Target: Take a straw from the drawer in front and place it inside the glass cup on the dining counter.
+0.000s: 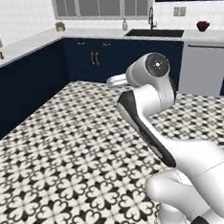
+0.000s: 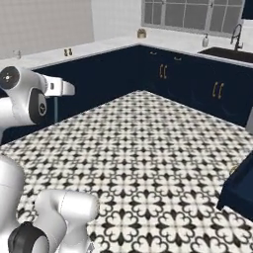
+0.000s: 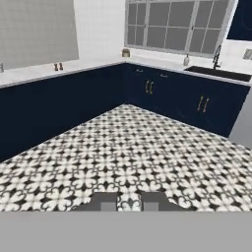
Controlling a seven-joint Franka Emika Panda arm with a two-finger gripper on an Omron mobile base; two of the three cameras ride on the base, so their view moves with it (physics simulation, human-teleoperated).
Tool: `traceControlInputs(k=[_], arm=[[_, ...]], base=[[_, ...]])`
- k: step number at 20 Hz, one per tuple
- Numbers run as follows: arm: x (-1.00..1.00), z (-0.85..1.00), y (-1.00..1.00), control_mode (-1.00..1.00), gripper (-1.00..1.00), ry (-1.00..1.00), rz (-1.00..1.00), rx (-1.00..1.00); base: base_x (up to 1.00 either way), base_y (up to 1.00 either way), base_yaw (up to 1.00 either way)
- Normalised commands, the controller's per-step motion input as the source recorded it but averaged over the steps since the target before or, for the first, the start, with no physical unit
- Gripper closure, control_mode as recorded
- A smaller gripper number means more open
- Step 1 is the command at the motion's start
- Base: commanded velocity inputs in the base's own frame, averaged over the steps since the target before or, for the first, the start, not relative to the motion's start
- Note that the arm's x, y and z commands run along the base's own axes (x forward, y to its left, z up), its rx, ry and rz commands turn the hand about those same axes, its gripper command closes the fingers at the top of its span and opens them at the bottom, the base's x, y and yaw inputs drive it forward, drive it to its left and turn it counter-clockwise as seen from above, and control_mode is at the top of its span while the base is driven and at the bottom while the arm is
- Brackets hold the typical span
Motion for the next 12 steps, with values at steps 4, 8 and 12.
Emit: traceControlInputs(k=[4, 8, 12], arm=[[0.0, 0.0, 0.0, 1.0, 1.0, 0.0, 0.0, 0.0], [0.0, 0.0, 0.0, 1.0, 1.0, 0.0, 0.0, 0.0], [0.0, 0.0, 0.0, 1.0, 1.0, 0.0, 0.0, 0.0]], base=[[0.01, 1.0, 0.35], [0.14, 1.0, 0.2], [0.38, 1.0, 0.05]])
